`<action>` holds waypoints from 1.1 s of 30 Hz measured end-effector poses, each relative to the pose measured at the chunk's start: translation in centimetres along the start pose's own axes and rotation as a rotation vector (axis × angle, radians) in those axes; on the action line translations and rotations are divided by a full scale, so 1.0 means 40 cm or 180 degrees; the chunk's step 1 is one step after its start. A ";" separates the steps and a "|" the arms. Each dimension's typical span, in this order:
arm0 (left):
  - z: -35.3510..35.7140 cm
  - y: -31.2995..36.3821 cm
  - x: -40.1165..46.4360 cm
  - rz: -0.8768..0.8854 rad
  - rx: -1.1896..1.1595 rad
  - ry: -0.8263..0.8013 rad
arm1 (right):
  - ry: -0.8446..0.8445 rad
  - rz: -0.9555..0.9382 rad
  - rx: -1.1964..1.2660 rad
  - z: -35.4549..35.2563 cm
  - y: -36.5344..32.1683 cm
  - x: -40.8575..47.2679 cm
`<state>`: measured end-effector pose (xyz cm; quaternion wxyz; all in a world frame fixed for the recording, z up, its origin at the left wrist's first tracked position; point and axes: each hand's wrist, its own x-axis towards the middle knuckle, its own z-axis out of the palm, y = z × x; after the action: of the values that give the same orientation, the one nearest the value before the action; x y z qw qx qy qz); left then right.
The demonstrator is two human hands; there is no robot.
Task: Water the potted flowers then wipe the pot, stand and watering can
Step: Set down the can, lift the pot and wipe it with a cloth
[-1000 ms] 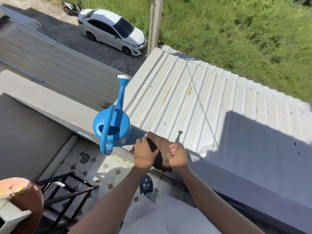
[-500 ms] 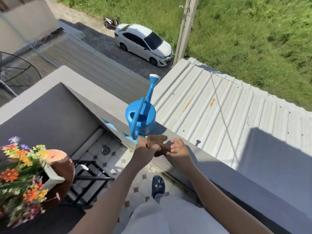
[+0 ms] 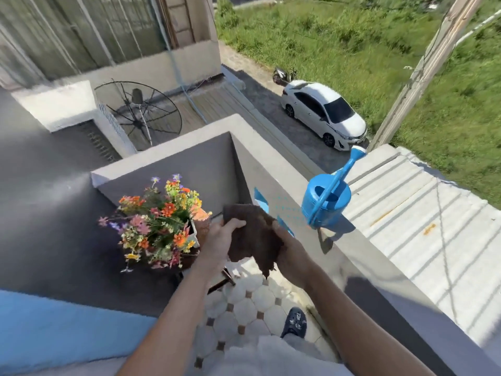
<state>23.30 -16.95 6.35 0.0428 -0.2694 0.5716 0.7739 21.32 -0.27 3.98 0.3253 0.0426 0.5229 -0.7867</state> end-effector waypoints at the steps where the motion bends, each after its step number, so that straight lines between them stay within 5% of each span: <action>1: -0.029 0.000 -0.003 0.0030 0.0005 0.0136 | -0.0123 -0.0023 -0.0073 0.026 0.003 0.006; 12: -0.160 -0.111 0.111 -0.0266 0.0897 0.1177 | 0.0354 -0.0001 -0.0657 0.126 0.051 0.152; 22: -0.228 -0.164 0.393 -0.1264 -0.0392 0.2255 | 0.0741 0.0727 -0.1317 0.094 0.091 0.409; 33: -0.304 -0.196 0.448 -0.1371 -0.0988 0.2523 | 0.0440 0.0967 -0.1582 0.111 0.144 0.571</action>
<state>15.47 -29.65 -11.20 -0.0598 -0.6594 0.3526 0.6613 7.82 -16.11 -7.91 0.4034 0.0929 0.7080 -0.5721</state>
